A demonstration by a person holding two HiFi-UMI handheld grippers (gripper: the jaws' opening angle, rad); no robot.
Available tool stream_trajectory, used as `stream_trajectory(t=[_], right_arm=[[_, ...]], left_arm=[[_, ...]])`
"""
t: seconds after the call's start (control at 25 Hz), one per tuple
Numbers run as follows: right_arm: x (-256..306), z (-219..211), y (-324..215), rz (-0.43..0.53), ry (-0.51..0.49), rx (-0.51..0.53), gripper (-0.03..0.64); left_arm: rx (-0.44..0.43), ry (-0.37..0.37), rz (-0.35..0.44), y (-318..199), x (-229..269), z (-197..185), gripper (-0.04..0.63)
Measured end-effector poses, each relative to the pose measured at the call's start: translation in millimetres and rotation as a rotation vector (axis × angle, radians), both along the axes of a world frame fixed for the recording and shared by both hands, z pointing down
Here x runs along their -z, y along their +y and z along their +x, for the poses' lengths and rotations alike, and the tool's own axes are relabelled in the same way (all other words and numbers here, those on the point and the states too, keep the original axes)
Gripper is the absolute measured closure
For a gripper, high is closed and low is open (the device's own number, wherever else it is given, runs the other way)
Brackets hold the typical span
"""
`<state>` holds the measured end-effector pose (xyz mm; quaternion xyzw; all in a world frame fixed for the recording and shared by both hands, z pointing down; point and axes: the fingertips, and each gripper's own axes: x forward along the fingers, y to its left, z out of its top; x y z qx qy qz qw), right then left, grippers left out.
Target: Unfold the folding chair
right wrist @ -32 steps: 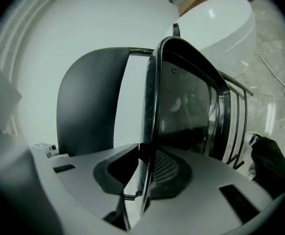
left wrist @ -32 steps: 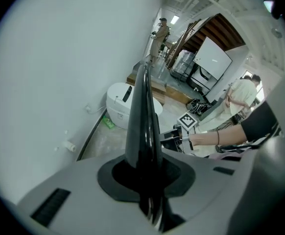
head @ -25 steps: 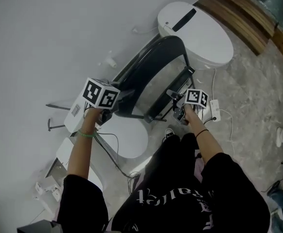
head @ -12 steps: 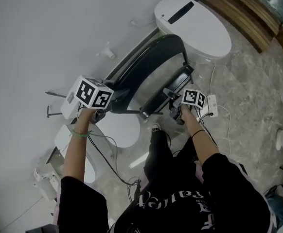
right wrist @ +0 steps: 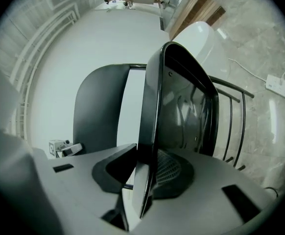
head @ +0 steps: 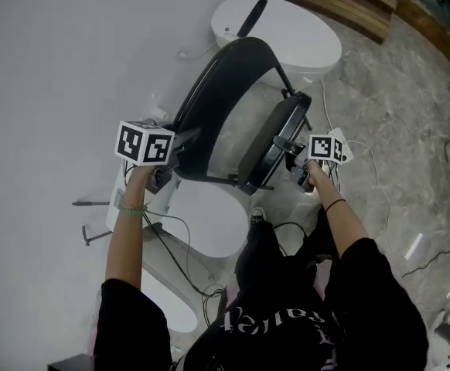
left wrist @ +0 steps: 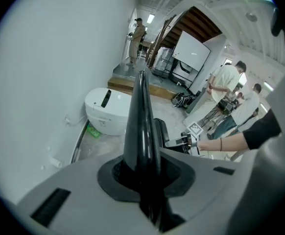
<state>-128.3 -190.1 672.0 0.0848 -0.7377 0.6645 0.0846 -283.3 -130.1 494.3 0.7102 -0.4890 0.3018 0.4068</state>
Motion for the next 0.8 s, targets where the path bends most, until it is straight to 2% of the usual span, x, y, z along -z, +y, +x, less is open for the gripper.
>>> stream_trajectory(t=[0.12,0.24,0.4,0.52,0.68,0.8], right_arm=[[-8.7,5.0,1.4,0.001,0.021,-0.045,0.514],[-23.4,27.4,7.7,-0.013,0.057,-0.101,0.502],[-37.1,84.8,33.2,-0.053,0.084,-0.114,0.492],[-37.1,105.7,37.4,-0.056,0.062,-0.105,0.488],[-67.0,144.5,42.2,-0.033,0.055,-0.124,0.479],[-85.5,169.5,46.0,-0.005,0.119,-0.157,0.459]], left_arm=[[-0.035,0.066,-0.001,-8.4,-12.0,-17.3,0.534],[-0.051,0.081,-0.002,-15.4,-21.6,-22.7,0.534],[-0.027,0.125,-0.002,-6.6,-21.5,-6.0,0.535],[-0.006,0.173,0.026,-5.1,-9.8,6.1,0.529],[0.000,0.091,0.101,-10.2,-28.2,26.2,0.529],[-0.001,0.109,0.080,-5.5,-44.3,40.2,0.529]])
